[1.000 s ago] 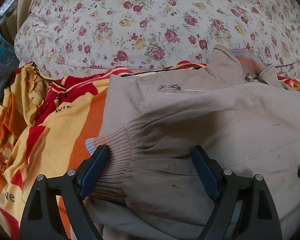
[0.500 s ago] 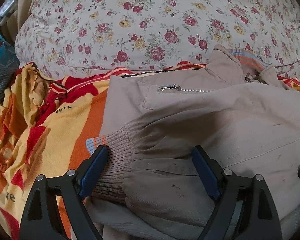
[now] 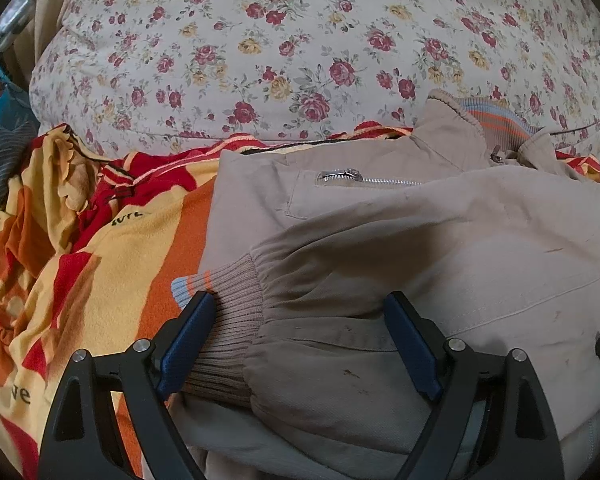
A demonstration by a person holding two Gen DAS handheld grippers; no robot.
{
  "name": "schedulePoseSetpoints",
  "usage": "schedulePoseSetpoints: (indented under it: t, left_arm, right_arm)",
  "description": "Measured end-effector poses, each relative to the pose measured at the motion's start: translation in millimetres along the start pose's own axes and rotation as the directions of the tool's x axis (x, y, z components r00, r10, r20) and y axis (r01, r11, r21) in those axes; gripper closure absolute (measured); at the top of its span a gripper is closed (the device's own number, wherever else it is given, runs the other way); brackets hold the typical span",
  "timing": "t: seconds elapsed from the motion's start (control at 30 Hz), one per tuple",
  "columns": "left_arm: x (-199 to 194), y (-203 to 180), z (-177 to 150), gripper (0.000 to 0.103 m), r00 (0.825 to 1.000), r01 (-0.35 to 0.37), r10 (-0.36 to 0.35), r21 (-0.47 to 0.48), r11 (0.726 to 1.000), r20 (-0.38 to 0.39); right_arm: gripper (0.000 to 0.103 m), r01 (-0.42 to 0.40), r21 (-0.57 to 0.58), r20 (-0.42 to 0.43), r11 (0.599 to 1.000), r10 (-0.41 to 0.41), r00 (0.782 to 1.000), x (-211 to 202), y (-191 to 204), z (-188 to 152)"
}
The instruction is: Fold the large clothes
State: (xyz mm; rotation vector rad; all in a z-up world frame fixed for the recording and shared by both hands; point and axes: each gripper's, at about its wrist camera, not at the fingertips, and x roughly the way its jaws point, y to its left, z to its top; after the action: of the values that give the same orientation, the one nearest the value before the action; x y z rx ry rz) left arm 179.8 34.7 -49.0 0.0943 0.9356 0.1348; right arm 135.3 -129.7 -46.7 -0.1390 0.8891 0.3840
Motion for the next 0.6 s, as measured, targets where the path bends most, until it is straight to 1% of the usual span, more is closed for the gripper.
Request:
schedulePoseSetpoints:
  t: [0.2,0.3,0.4,0.47,0.53,0.6]
  left_arm:
    - [0,1,0,0.027,1.0,0.012,-0.012,-0.008,1.0,0.004]
    - [-8,6,0,0.028,0.999,0.032,-0.031,-0.028,0.999,0.019]
    - [-31,13,-2,0.031,0.998,0.015,-0.013,-0.031,0.999,0.058]
    - [-54,24,-5,0.031,0.995,0.022,-0.018,-0.045,0.999,0.098]
    - [-75,38,-10,0.031,0.992,0.025,-0.018,-0.055,0.998,0.126]
    - [-98,55,-22,0.031,0.988,0.018,-0.01,-0.052,0.998,0.151]
  right_arm:
    - [0.019,-0.003,0.0,-0.006,1.0,0.003,1.0,0,-1,0]
    - [0.021,0.005,-0.02,-0.011,1.0,-0.006,1.0,-13,-1,1]
    - [0.022,0.054,-0.056,0.022,0.997,-0.053,0.998,-46,-2,-6]
    - [0.022,0.083,-0.057,0.058,0.995,-0.08,0.995,-76,-9,-16]
    - [0.021,0.086,-0.027,0.101,0.996,-0.083,0.991,-108,-22,-32]
    - [0.021,0.06,0.011,0.13,0.998,-0.06,0.99,-141,-38,-56]
